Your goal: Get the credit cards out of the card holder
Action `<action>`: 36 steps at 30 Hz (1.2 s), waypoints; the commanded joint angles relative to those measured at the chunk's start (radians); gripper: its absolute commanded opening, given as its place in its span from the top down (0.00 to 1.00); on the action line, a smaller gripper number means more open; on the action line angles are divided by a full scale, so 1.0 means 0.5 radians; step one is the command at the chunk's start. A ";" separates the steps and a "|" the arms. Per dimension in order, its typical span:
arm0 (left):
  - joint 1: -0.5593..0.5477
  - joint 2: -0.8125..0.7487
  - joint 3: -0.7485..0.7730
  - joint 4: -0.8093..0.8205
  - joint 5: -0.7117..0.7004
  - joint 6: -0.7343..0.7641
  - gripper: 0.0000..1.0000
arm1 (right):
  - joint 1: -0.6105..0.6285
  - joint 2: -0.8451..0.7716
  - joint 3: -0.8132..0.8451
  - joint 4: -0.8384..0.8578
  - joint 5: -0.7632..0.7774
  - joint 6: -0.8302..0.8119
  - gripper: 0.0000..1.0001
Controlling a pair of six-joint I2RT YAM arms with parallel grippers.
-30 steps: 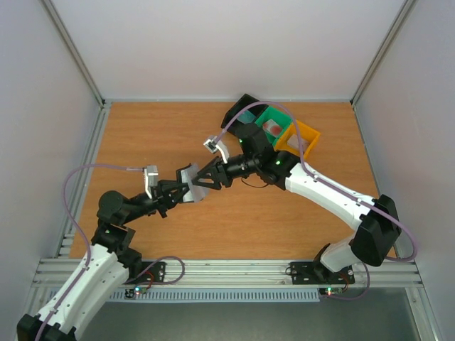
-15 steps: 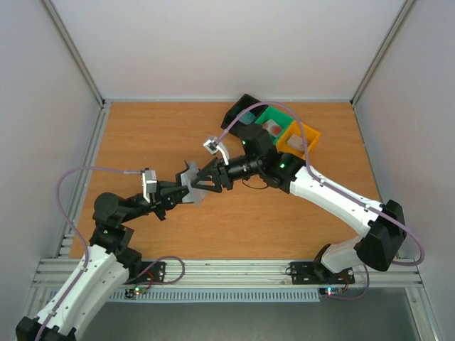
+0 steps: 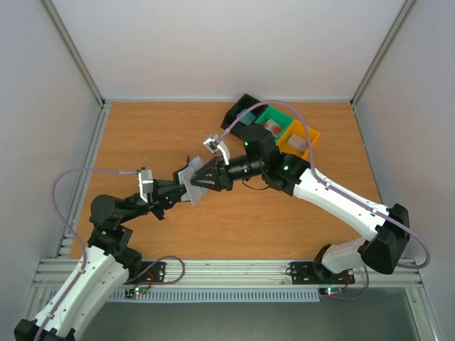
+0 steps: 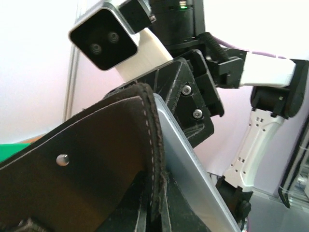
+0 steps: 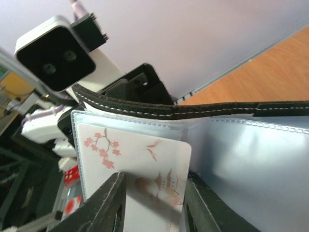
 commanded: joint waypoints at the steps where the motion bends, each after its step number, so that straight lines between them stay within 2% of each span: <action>1: 0.001 0.002 -0.007 -0.056 -0.296 -0.088 1.00 | 0.113 0.000 0.105 -0.174 0.292 -0.097 0.69; 4: 0.002 0.046 -0.074 -0.199 -0.505 -0.416 1.00 | 0.131 0.098 0.122 -0.295 0.545 -0.087 0.67; 8: -0.034 0.260 -0.125 -0.142 -0.477 -0.767 1.00 | 0.131 0.172 0.097 -0.523 0.878 -0.028 0.67; 14: -0.189 0.623 0.003 0.072 -0.388 -0.790 1.00 | 0.130 0.063 -0.199 -0.435 0.920 0.062 0.64; 20: -0.320 0.916 0.047 0.072 -0.473 -0.769 0.99 | 0.131 -0.050 -0.349 -0.467 1.124 -0.001 0.61; 24: -0.336 1.304 0.165 -0.097 -0.619 -0.935 0.95 | 0.131 0.039 -0.314 -0.720 1.405 0.172 0.57; 29: -0.335 1.845 0.312 -0.216 -0.600 -1.045 0.94 | 0.131 0.215 -0.348 -0.729 1.407 0.447 0.57; 32: -0.335 2.018 0.330 -0.228 -0.597 -1.016 0.92 | 0.129 0.365 -0.262 -0.815 1.503 0.508 0.55; 36: -0.300 2.107 0.280 -0.281 -0.675 -0.947 0.84 | 0.101 0.516 -0.168 -0.993 1.614 0.542 0.52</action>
